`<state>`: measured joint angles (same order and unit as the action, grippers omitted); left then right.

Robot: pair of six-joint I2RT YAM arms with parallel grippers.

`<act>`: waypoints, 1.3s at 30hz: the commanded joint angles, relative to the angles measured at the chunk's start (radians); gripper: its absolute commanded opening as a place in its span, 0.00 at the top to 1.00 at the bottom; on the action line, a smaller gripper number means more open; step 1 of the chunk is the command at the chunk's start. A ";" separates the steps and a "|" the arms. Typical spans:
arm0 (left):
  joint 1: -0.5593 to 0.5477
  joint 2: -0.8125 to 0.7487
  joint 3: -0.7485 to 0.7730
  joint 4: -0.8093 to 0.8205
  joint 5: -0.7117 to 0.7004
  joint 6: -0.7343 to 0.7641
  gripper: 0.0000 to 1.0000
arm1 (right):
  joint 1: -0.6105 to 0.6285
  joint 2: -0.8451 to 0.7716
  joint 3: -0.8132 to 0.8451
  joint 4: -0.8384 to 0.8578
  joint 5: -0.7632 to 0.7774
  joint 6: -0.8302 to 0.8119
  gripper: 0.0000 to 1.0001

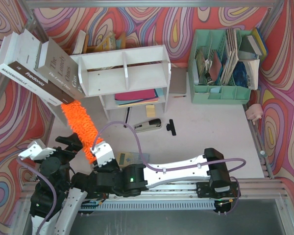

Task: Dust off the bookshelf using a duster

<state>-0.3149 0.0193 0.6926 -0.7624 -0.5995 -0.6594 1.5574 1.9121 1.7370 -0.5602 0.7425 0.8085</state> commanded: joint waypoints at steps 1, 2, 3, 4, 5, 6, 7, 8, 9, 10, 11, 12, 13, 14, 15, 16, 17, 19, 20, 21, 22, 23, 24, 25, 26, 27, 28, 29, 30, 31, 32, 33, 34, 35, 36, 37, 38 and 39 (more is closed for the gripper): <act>0.004 -0.015 0.018 -0.021 -0.017 -0.008 0.02 | 0.000 0.039 0.057 0.211 -0.068 -0.196 1.00; 0.004 -0.015 0.018 -0.021 -0.017 -0.007 0.02 | -0.002 0.054 0.075 0.195 -0.078 -0.201 1.00; 0.004 -0.014 0.018 -0.021 -0.018 -0.007 0.01 | -0.003 0.067 0.097 0.159 -0.067 -0.192 1.00; 0.004 -0.015 0.018 -0.021 -0.020 -0.008 0.02 | -0.007 0.074 0.112 0.119 -0.042 -0.164 1.00; 0.004 -0.014 0.018 -0.023 -0.021 -0.008 0.01 | -0.011 0.073 0.115 0.081 -0.024 -0.129 1.00; 0.004 -0.014 0.018 -0.024 -0.022 -0.008 0.01 | -0.018 0.062 0.102 0.056 -0.011 -0.076 1.00; 0.004 -0.015 0.018 -0.023 -0.024 -0.007 0.02 | -0.027 0.041 0.077 0.039 0.001 -0.037 1.00; 0.004 -0.015 0.018 -0.024 -0.026 -0.008 0.02 | -0.033 0.015 0.041 0.026 0.014 0.006 1.00; 0.004 -0.015 0.018 -0.025 -0.027 -0.009 0.02 | -0.039 -0.005 0.012 0.009 0.031 0.051 1.00; 0.004 -0.015 0.018 -0.025 -0.028 -0.009 0.02 | -0.042 -0.031 -0.009 -0.030 0.056 0.102 1.00; 0.004 -0.014 0.020 -0.026 -0.031 -0.009 0.02 | -0.043 -0.041 -0.014 -0.082 0.082 0.162 1.00; 0.004 -0.015 0.020 -0.027 -0.033 -0.010 0.02 | -0.043 -0.043 -0.008 -0.148 0.107 0.216 1.00; 0.004 -0.015 0.020 -0.027 -0.035 -0.011 0.02 | -0.043 -0.042 0.002 -0.203 0.129 0.261 1.00; 0.004 -0.014 0.021 -0.028 -0.037 -0.011 0.02 | -0.043 -0.040 0.011 -0.236 0.141 0.292 1.00; 0.004 -0.015 0.021 -0.029 -0.037 -0.011 0.02 | -0.043 -0.038 0.011 -0.254 0.146 0.309 1.00; 0.004 -0.015 0.022 -0.029 -0.038 -0.009 0.02 | -0.043 -0.038 0.006 -0.247 0.145 0.304 1.00; 0.004 -0.015 0.023 -0.031 -0.041 -0.009 0.02 | -0.044 -0.038 -0.002 -0.219 0.138 0.279 1.00; 0.004 -0.015 0.022 -0.032 -0.046 -0.009 0.02 | -0.045 -0.041 -0.020 -0.121 0.106 0.188 1.00; 0.004 -0.015 0.024 -0.032 -0.046 -0.009 0.02 | -0.045 -0.043 -0.041 -0.048 0.078 0.121 1.00; 0.004 -0.015 0.024 -0.032 -0.046 -0.008 0.02 | -0.045 -0.048 -0.061 0.037 0.045 0.053 1.00; 0.004 -0.015 0.025 -0.033 -0.047 -0.008 0.02 | -0.045 -0.052 -0.080 0.106 0.007 -0.004 1.00; 0.004 -0.015 0.028 -0.034 -0.048 -0.007 0.02 | -0.045 -0.053 -0.091 0.170 -0.022 -0.048 1.00; 0.004 -0.015 0.027 -0.035 -0.048 -0.006 0.01 | -0.047 -0.047 -0.093 0.219 -0.063 -0.080 1.00; 0.004 -0.014 0.029 -0.036 -0.049 -0.006 0.02 | -0.051 -0.036 -0.082 0.228 -0.086 -0.102 1.00; 0.004 -0.015 0.029 -0.035 -0.049 -0.006 0.02 | -0.056 -0.024 -0.069 0.227 -0.104 -0.113 1.00; 0.004 -0.015 0.029 -0.035 -0.049 -0.006 0.02 | -0.060 -0.016 -0.061 0.233 -0.125 -0.126 1.00; 0.004 -0.014 0.029 -0.033 -0.050 -0.006 0.02 | -0.062 -0.009 -0.061 0.249 -0.143 -0.140 1.00; 0.004 -0.015 0.028 -0.034 -0.051 -0.005 0.02 | -0.065 -0.006 -0.065 0.266 -0.158 -0.153 1.00; 0.004 -0.015 0.030 -0.034 -0.051 -0.004 0.02 | -0.067 -0.002 -0.067 0.278 -0.171 -0.165 1.00; 0.004 -0.014 0.030 -0.034 -0.052 -0.004 0.02 | -0.070 0.003 -0.062 0.280 -0.180 -0.172 1.00; 0.004 -0.015 0.030 -0.036 -0.054 -0.005 0.02 | -0.073 0.013 -0.054 0.274 -0.190 -0.175 1.00; 0.004 -0.015 0.030 -0.037 -0.056 -0.006 0.02 | -0.077 0.023 -0.043 0.257 -0.199 -0.170 1.00; 0.004 -0.015 0.030 -0.038 -0.058 -0.006 0.02 | -0.081 0.035 -0.030 0.238 -0.212 -0.163 1.00; 0.004 -0.014 0.031 -0.039 -0.060 -0.008 0.02 | -0.089 0.044 -0.022 0.222 -0.230 -0.155 1.00; 0.004 -0.015 0.030 -0.041 -0.060 -0.009 0.01 | -0.099 0.054 -0.017 0.206 -0.253 -0.146 1.00; 0.004 -0.015 0.031 -0.041 -0.062 -0.009 0.01 | -0.111 0.064 -0.013 0.188 -0.282 -0.130 1.00; 0.004 -0.015 0.031 -0.041 -0.063 -0.008 0.02 | -0.126 0.076 -0.007 0.166 -0.305 -0.113 1.00; 0.004 -0.014 0.032 -0.041 -0.062 -0.008 0.02 | -0.138 0.085 -0.005 0.147 -0.324 -0.093 1.00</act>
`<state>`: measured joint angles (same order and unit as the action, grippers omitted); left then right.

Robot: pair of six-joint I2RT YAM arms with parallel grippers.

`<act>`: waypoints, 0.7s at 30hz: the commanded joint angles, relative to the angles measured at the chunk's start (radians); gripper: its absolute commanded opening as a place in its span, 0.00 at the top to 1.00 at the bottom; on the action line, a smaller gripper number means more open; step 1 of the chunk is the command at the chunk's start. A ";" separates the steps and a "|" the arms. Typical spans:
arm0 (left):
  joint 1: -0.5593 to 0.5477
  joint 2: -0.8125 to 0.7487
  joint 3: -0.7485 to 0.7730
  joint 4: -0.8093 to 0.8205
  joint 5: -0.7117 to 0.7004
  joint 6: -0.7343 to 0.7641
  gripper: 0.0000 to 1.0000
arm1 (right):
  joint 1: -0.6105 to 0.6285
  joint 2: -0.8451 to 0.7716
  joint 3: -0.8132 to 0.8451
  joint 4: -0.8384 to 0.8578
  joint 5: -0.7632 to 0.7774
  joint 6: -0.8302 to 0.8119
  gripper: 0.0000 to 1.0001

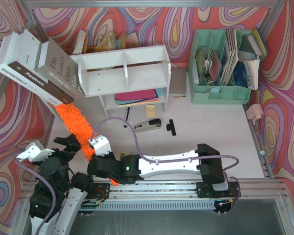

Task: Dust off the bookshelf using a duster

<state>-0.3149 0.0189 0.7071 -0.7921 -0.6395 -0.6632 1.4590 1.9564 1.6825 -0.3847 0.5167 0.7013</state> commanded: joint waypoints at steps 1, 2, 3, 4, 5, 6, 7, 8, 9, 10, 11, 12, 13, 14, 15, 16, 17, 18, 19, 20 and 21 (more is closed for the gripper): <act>0.004 -0.014 0.017 -0.012 -0.024 -0.007 0.01 | -0.053 0.047 0.052 -0.046 -0.118 0.026 1.00; 0.004 -0.014 0.018 -0.013 -0.025 -0.008 0.02 | -0.062 0.054 0.052 -0.054 -0.133 0.030 1.00; 0.004 -0.014 0.017 -0.014 -0.027 -0.009 0.02 | -0.069 0.063 0.055 -0.061 -0.143 0.033 1.00; 0.005 -0.014 0.019 -0.016 -0.029 -0.010 0.02 | -0.078 0.077 0.067 -0.074 -0.150 0.037 1.00; 0.004 -0.014 0.020 -0.017 -0.031 -0.010 0.02 | -0.082 0.092 0.080 -0.088 -0.161 0.039 1.00; 0.004 -0.014 0.020 -0.018 -0.031 -0.011 0.02 | -0.086 0.105 0.105 -0.099 -0.176 0.033 1.00; 0.005 -0.014 0.020 -0.019 -0.034 -0.012 0.02 | -0.090 0.120 0.126 -0.112 -0.187 0.030 1.00; 0.004 -0.014 0.020 -0.019 -0.035 -0.012 0.02 | -0.090 0.135 0.141 -0.125 -0.194 0.021 1.00; 0.005 -0.014 0.022 -0.019 -0.035 -0.012 0.01 | -0.091 0.143 0.155 -0.129 -0.198 0.014 1.00; 0.005 -0.014 0.022 -0.021 -0.037 -0.012 0.01 | -0.089 0.145 0.161 -0.132 -0.194 0.013 1.00; 0.005 -0.014 0.020 -0.021 -0.038 -0.012 0.02 | -0.089 0.137 0.158 -0.128 -0.186 0.011 1.00; 0.005 -0.014 0.020 -0.022 -0.037 -0.011 0.02 | -0.090 0.126 0.144 -0.116 -0.179 0.007 1.00; 0.005 -0.014 0.020 -0.021 -0.039 -0.012 0.02 | -0.088 0.105 0.123 -0.092 -0.169 0.003 1.00; 0.005 -0.014 0.020 -0.020 -0.040 -0.012 0.02 | -0.085 0.080 0.091 -0.060 -0.153 -0.001 1.00; 0.005 -0.014 0.020 -0.019 -0.039 -0.011 0.02 | -0.077 0.049 0.055 -0.028 -0.137 -0.004 1.00; 0.005 -0.013 0.019 -0.020 -0.039 -0.012 0.02 | -0.071 0.019 0.023 0.000 -0.118 -0.009 1.00; 0.005 -0.013 0.019 -0.019 -0.039 -0.012 0.02 | -0.062 -0.004 -0.002 0.026 -0.094 -0.013 1.00; 0.005 -0.014 0.019 -0.018 -0.039 -0.012 0.02 | -0.048 -0.026 -0.020 0.042 -0.063 -0.018 1.00; 0.005 -0.014 0.019 -0.019 -0.041 -0.012 0.02 | -0.037 -0.044 -0.032 0.055 -0.040 -0.026 1.00; 0.005 -0.014 0.019 -0.018 -0.041 -0.012 0.02 | -0.030 -0.060 -0.040 0.068 -0.025 -0.037 1.00; 0.005 -0.014 0.019 -0.019 -0.043 -0.011 0.02 | -0.020 -0.068 -0.048 0.083 -0.020 -0.055 1.00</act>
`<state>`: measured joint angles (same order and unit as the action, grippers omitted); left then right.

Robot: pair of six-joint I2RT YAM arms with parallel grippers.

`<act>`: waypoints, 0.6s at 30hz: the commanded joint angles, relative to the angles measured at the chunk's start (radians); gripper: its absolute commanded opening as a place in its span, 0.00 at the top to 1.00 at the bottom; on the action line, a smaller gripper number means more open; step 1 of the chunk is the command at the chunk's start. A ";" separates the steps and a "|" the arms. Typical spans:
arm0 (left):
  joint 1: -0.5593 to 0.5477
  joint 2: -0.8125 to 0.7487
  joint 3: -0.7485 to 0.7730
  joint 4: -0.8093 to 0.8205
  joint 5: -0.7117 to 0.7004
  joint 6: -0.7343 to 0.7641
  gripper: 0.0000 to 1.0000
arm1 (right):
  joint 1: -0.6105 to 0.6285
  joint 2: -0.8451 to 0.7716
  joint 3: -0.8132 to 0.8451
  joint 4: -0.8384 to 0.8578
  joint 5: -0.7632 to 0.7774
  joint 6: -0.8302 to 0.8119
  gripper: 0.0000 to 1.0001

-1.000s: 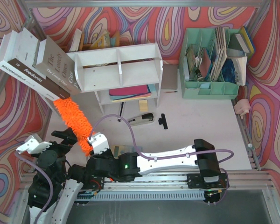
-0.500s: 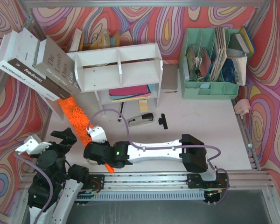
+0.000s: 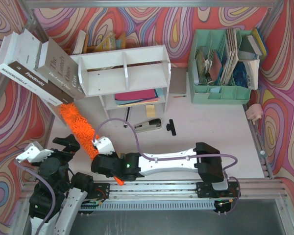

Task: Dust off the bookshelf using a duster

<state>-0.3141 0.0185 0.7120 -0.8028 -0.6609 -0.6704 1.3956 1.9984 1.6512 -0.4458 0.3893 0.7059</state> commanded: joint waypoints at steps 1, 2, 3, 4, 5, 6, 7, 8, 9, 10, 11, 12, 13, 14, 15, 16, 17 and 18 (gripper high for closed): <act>0.006 -0.014 0.014 -0.009 -0.022 -0.004 0.02 | 0.050 -0.120 -0.024 0.159 0.114 -0.070 1.00; 0.006 -0.014 0.015 -0.008 -0.021 -0.004 0.02 | 0.057 -0.125 -0.032 0.173 0.116 -0.079 1.00; 0.006 -0.013 0.014 -0.009 -0.022 -0.004 0.01 | 0.058 -0.125 -0.035 0.177 0.106 -0.084 1.00; 0.006 -0.013 0.014 -0.009 -0.022 -0.004 0.02 | 0.057 -0.121 -0.035 0.175 0.097 -0.090 1.00; 0.006 -0.014 0.014 -0.009 -0.023 -0.004 0.01 | 0.057 -0.114 -0.031 0.168 0.089 -0.095 1.00; 0.006 -0.014 0.014 -0.009 -0.022 -0.006 0.02 | 0.057 -0.100 -0.025 0.152 0.082 -0.098 1.00; 0.006 -0.014 0.014 -0.009 -0.022 -0.005 0.02 | 0.058 -0.090 -0.017 0.130 0.078 -0.096 1.00; 0.007 -0.014 0.013 -0.009 -0.023 -0.005 0.02 | 0.057 -0.080 -0.014 0.108 0.079 -0.091 1.00; 0.007 -0.014 0.013 -0.008 -0.025 -0.006 0.02 | 0.056 -0.069 -0.011 0.083 0.080 -0.085 1.00; 0.007 -0.013 0.012 -0.009 -0.025 -0.005 0.02 | 0.055 -0.061 -0.009 0.065 0.080 -0.083 1.00; 0.007 -0.014 0.013 -0.009 -0.025 -0.006 0.02 | 0.053 -0.054 -0.009 0.051 0.079 -0.084 1.00; 0.007 -0.014 0.013 -0.009 -0.024 -0.005 0.02 | 0.053 -0.047 -0.010 0.037 0.079 -0.082 1.00; 0.007 -0.014 0.013 -0.008 -0.025 -0.006 0.02 | 0.049 -0.039 -0.009 0.023 0.072 -0.074 1.00; 0.008 -0.014 0.012 -0.008 -0.026 -0.006 0.02 | 0.040 -0.031 -0.008 0.008 0.062 -0.062 1.00; 0.008 -0.013 0.012 -0.008 -0.026 -0.006 0.02 | 0.029 -0.026 -0.012 -0.011 0.046 -0.048 1.00; 0.009 -0.014 0.011 -0.007 -0.026 -0.006 0.01 | 0.019 -0.021 -0.019 -0.014 0.027 -0.041 1.00; 0.009 -0.014 0.011 -0.007 -0.026 -0.004 0.02 | 0.010 -0.017 -0.027 -0.014 0.008 -0.035 1.00; 0.009 -0.013 0.011 -0.007 -0.026 -0.006 0.02 | 0.001 -0.010 -0.028 -0.023 -0.006 -0.028 1.00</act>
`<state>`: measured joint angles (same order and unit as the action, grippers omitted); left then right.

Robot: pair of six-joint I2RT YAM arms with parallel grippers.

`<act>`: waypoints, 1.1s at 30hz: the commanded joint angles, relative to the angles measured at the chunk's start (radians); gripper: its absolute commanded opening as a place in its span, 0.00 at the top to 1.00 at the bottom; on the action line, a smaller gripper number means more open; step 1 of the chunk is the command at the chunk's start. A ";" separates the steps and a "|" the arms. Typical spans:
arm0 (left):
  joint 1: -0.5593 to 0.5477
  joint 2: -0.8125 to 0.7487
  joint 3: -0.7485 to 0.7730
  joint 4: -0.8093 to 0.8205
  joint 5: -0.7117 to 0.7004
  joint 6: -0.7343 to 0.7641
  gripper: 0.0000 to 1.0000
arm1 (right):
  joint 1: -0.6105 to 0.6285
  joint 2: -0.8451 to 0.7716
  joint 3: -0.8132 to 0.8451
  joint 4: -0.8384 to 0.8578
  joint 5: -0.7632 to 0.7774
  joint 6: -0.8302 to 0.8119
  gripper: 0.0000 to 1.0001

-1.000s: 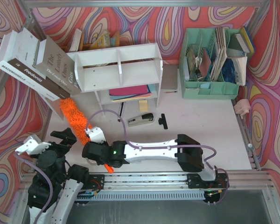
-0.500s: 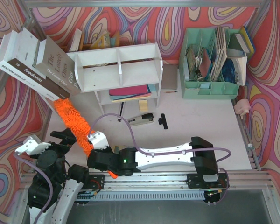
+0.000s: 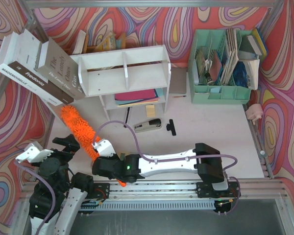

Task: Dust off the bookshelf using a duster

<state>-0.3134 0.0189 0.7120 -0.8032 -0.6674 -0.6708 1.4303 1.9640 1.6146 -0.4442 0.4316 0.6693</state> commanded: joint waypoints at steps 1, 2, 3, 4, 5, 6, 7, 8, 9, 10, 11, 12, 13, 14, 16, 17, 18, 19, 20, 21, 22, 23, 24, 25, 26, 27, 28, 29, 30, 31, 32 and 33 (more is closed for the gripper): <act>0.008 -0.014 0.011 -0.007 -0.021 -0.004 0.01 | -0.043 0.035 0.011 -0.035 -0.060 0.015 1.00; 0.008 -0.013 0.011 -0.008 -0.022 -0.006 0.02 | -0.050 0.044 0.017 -0.046 -0.069 0.021 1.00; 0.008 -0.014 0.010 -0.007 -0.023 -0.004 0.02 | -0.054 0.052 0.023 -0.052 -0.069 0.020 1.00; 0.008 -0.014 0.008 -0.005 -0.022 -0.005 0.02 | -0.055 0.058 0.029 -0.052 -0.064 0.016 1.00; 0.009 -0.014 0.007 -0.003 -0.022 -0.005 0.02 | -0.055 0.058 0.035 -0.051 -0.057 0.013 1.00; 0.010 -0.014 0.006 -0.001 -0.019 -0.004 0.02 | -0.055 0.053 0.039 -0.047 -0.048 0.007 1.00; 0.011 -0.013 0.005 -0.001 -0.018 -0.004 0.02 | -0.054 0.042 0.037 -0.035 -0.038 0.002 1.00; 0.011 -0.013 0.003 0.001 -0.018 -0.003 0.01 | -0.054 0.032 0.031 -0.016 -0.029 -0.004 1.00; 0.011 -0.013 0.003 0.001 -0.020 -0.003 0.02 | -0.055 -0.011 0.024 0.037 -0.003 -0.035 1.00; 0.011 -0.014 0.004 0.000 -0.020 -0.003 0.01 | -0.054 -0.031 0.024 0.061 0.002 -0.052 1.00; 0.011 -0.013 0.004 -0.001 -0.020 -0.002 0.02 | -0.054 -0.043 0.026 0.085 0.007 -0.066 1.00; 0.013 -0.014 0.004 0.000 -0.021 -0.002 0.02 | -0.054 -0.054 0.025 0.106 0.012 -0.079 1.00; 0.013 -0.014 0.004 -0.001 -0.021 -0.002 0.02 | -0.054 -0.066 0.025 0.124 0.016 -0.092 1.00; 0.013 -0.013 0.005 0.000 -0.021 -0.001 0.02 | -0.054 -0.077 0.025 0.144 0.018 -0.103 1.00; 0.013 -0.014 0.005 -0.001 -0.021 -0.002 0.02 | -0.053 -0.094 0.022 0.175 0.018 -0.122 1.00; 0.013 -0.014 0.005 -0.001 -0.021 -0.002 0.02 | -0.051 -0.099 0.021 0.185 0.019 -0.126 1.00; 0.013 -0.014 0.005 -0.001 -0.021 -0.003 0.02 | -0.050 -0.102 0.019 0.193 0.018 -0.129 1.00; 0.013 -0.014 0.004 -0.001 -0.021 -0.003 0.02 | -0.050 -0.101 0.014 0.200 0.017 -0.132 1.00; 0.013 -0.014 0.003 -0.001 -0.020 -0.004 0.02 | -0.050 -0.096 0.012 0.196 0.017 -0.127 1.00; 0.013 -0.014 0.003 0.001 -0.020 -0.004 0.02 | -0.049 -0.084 0.012 0.187 0.015 -0.122 1.00; 0.013 -0.014 0.003 0.001 -0.020 -0.003 0.02 | -0.050 -0.069 0.014 0.175 0.013 -0.115 1.00; 0.014 -0.014 0.003 0.000 -0.020 -0.004 0.02 | -0.050 -0.056 0.016 0.161 0.011 -0.109 1.00; 0.015 -0.014 0.003 -0.001 -0.020 -0.004 0.02 | -0.051 -0.041 0.016 0.151 0.005 -0.104 1.00; 0.014 -0.014 0.003 0.001 -0.018 -0.004 0.02 | -0.053 -0.021 0.017 0.142 -0.003 -0.097 1.00; 0.014 -0.014 0.003 0.001 -0.018 -0.003 0.02 | -0.057 -0.003 0.019 0.135 -0.017 -0.093 1.00; 0.014 -0.014 0.003 0.001 -0.018 -0.004 0.02 | -0.065 0.014 0.024 0.130 -0.032 -0.092 1.00; 0.014 -0.014 0.003 0.000 -0.018 -0.003 0.02 | -0.072 0.031 0.033 0.126 -0.044 -0.091 1.00; 0.014 -0.014 0.005 -0.001 -0.016 -0.004 0.01 | -0.081 0.049 0.045 0.123 -0.054 -0.096 1.00; 0.014 -0.014 0.004 -0.001 -0.016 -0.004 0.02 | -0.087 0.064 0.058 0.124 -0.060 -0.105 1.00; 0.014 -0.014 0.004 0.000 -0.016 -0.003 0.02 | -0.089 0.076 0.070 0.131 -0.058 -0.119 1.00; 0.014 -0.014 0.005 0.001 -0.016 -0.003 0.02 | -0.090 0.088 0.084 0.138 -0.054 -0.135 1.00; 0.014 -0.014 0.005 0.000 -0.015 -0.003 0.02 | -0.092 0.106 0.099 0.135 -0.050 -0.149 1.00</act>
<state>-0.3065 0.0185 0.7120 -0.8028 -0.6743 -0.6708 1.3479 2.0232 1.6413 -0.3408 0.4114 0.5903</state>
